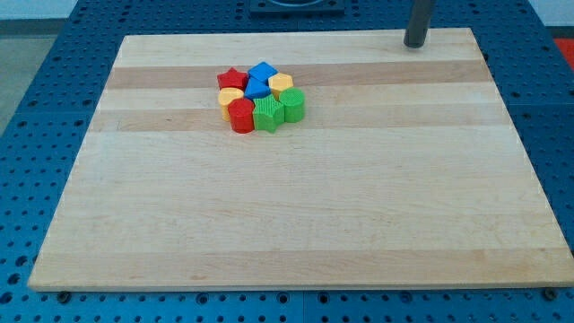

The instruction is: Separate the group of blocks

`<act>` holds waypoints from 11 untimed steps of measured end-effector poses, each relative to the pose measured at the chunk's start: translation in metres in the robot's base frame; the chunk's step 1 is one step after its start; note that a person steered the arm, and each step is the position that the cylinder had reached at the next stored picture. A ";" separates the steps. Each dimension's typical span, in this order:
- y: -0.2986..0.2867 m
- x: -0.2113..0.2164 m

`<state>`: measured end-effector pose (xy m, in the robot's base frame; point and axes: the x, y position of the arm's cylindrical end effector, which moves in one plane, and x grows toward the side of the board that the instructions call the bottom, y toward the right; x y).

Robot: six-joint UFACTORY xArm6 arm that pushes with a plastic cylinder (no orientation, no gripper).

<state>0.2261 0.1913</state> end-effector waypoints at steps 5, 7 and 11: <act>-0.146 0.038; -0.173 0.074; -0.217 0.162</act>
<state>0.3879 -0.0261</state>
